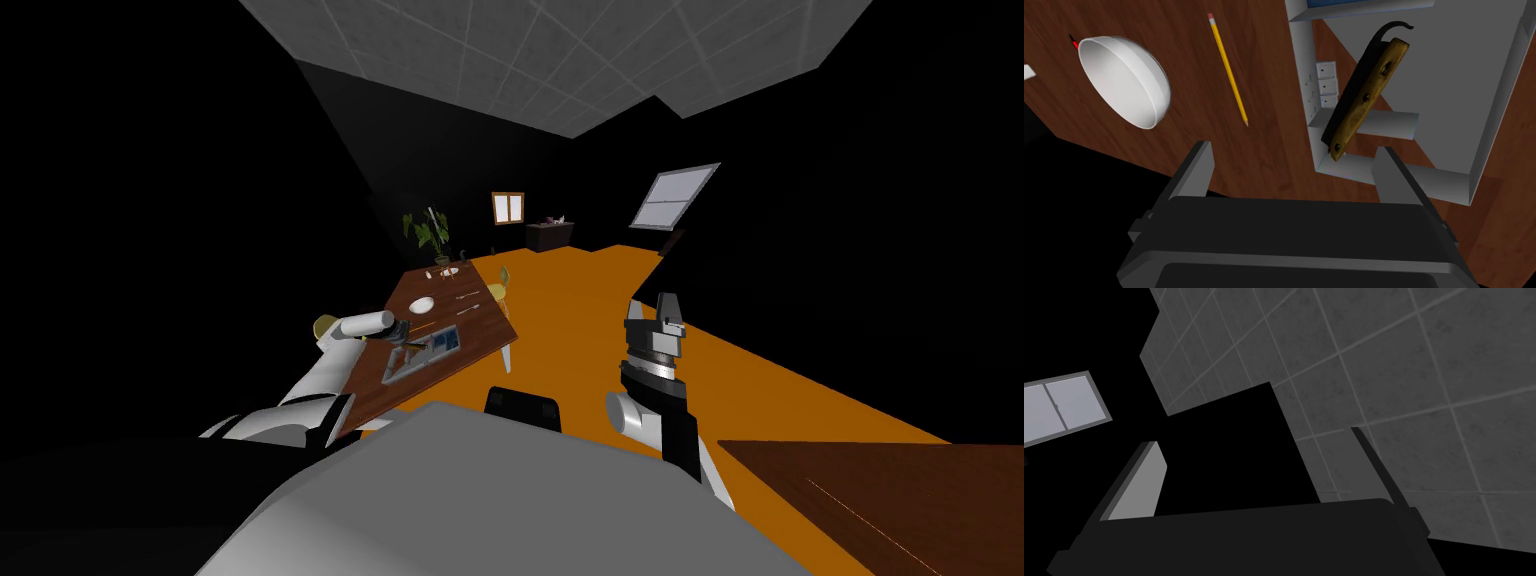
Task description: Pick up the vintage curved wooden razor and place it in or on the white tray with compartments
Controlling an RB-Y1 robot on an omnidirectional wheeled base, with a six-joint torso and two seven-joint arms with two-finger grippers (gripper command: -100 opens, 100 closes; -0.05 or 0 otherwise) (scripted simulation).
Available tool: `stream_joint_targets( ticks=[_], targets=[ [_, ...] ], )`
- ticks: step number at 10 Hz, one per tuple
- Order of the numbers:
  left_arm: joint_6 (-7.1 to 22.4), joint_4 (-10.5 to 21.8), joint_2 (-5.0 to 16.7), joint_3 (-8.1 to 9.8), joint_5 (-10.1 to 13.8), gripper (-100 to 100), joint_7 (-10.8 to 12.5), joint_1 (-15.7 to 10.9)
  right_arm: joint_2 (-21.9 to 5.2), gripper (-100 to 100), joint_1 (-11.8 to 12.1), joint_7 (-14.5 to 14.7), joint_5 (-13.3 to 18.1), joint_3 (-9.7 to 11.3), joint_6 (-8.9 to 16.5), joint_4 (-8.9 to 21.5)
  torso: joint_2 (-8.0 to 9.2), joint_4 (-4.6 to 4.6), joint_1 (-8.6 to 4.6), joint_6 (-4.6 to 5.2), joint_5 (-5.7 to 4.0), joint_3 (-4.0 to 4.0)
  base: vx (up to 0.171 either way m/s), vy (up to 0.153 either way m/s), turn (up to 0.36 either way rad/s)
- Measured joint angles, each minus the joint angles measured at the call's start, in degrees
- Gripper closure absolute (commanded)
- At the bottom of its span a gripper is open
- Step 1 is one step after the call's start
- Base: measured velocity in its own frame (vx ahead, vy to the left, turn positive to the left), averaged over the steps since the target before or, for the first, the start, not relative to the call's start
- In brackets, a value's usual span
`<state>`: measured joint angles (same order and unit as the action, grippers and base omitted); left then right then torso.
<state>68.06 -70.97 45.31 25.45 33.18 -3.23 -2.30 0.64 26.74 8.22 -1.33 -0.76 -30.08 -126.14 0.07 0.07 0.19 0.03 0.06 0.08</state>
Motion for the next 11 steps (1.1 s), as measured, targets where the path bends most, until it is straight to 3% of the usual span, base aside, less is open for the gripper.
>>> stream_joint_targets(
  ticks=[2, 4, 6, 8, 10, 11],
  targets=[
    [-2.93, -1.57, 3.58, -3.08, 3.52, -100, 3.03, 3.25, 0.0, 0, -0.01, 0.0, 0.0, 0.0, 0.0, 0.0, 0.15, 0.03, 0.08, 0.01, 0.01, 0.08, -0.052, 0.031, -0.114],
    [-3.85, -2.27, 5.86, -3.89, 5.73, -100, 6.3, 5.26, 0.0, 0, 0.0, 0.0, 0.0, 0.0, 0.0, 0.0, 0.0, 0.0, 0.02, 0.0, 0.01, 0.0, -0.028, 0.014, -0.157],
    [-6.63, -3.99, 9.33, -7.01, 9.11, -100, 9.67, 8.77, 0.0, 0, -0.01, 0.0, 0.0, 0.0, 0.0, 0.0, 0.15, 0.03, 0.09, 0.0, 0.02, 0.08, -0.055, 0.026, -0.102],
    [-7.79, -3.94, 11.77, -8.09, 11.27, -100, 12.92, 9.93, 0.0, 0, 0.0, 0.0, 0.0, 0.0, 0.0, 0.0, -0.01, 0.0, -0.02, -0.01, 0.0, 0.0, -0.027, 0.0, -0.178],
    [-10.77, -5.59, 15.1, -11.23, 14.52, -100, 16.25, 13.38, 0.0, 0, 0.0, 0.0, 0.0, 0.0, 0.0, 0.0, 0.12, 0.02, 0.06, -0.01, 0.01, 0.06, -0.051, 0.025, -0.09],
    [-11.66, -5.3, 16.77, -12.29, 15.94, -100, 17.96, 13.82, 0.0, 0, 0.0, 0.0, 0.0, -0.01, 0.0, 0.0, 0.07, 0.02, 0.07, -0.03, 0.01, 0.04, -0.01, 0.004, 0.035]
  ],
)
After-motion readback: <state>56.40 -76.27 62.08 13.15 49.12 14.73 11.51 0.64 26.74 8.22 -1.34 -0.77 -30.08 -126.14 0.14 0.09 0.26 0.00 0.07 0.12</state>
